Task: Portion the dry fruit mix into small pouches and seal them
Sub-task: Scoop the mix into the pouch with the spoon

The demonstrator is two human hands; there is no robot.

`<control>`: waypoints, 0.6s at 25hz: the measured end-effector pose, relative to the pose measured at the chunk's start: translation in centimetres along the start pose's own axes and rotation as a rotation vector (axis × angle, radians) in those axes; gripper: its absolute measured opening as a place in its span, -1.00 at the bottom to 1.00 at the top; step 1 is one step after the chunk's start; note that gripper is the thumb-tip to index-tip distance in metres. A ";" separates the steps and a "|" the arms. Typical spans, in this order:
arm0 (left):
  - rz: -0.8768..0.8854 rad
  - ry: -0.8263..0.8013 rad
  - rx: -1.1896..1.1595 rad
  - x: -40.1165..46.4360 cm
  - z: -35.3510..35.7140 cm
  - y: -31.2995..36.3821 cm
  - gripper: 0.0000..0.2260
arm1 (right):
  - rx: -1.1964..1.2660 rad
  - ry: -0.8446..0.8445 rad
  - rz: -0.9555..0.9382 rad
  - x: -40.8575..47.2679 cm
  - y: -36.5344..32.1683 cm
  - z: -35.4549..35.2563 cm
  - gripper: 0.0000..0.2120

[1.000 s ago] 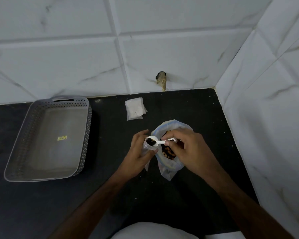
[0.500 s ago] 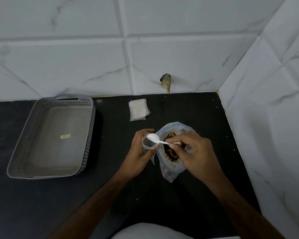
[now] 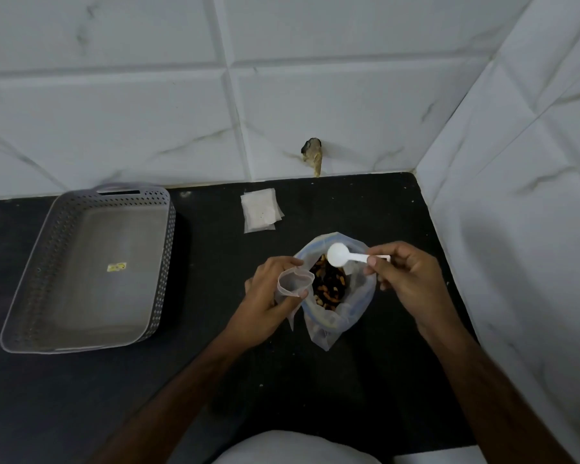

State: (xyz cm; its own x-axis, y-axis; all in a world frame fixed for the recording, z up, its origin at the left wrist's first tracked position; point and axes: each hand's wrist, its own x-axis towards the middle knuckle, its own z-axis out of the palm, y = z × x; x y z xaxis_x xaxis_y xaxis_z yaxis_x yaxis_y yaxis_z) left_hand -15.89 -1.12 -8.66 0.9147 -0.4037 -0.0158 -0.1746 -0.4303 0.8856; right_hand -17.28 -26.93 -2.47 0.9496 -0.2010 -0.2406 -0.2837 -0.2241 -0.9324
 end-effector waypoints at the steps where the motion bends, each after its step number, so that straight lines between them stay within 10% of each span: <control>1: 0.019 -0.019 0.009 0.1 0.1 -0.1 -0.67 | -0.139 -0.019 -0.019 0.3 0.9 -0.3 -0.87; 10: 0.000 -0.142 -0.111 0.6 1.1 -0.8 -0.72 | -1.006 -0.118 -0.221 1.7 3.6 2.8 -0.76; 15: 0.000 -0.145 -0.144 0.8 1.5 -1.1 -0.77 | -0.975 -0.192 -0.130 2.7 5.3 3.4 -0.76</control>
State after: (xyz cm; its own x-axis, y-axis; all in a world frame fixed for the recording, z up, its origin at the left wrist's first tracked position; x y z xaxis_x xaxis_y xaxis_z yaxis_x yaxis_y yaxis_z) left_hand -15.56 -2.20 -10.37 0.8507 -0.5204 -0.0734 -0.1114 -0.3150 0.9425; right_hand -15.75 -25.38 -9.01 0.9620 0.0184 -0.2724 -0.0802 -0.9346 -0.3464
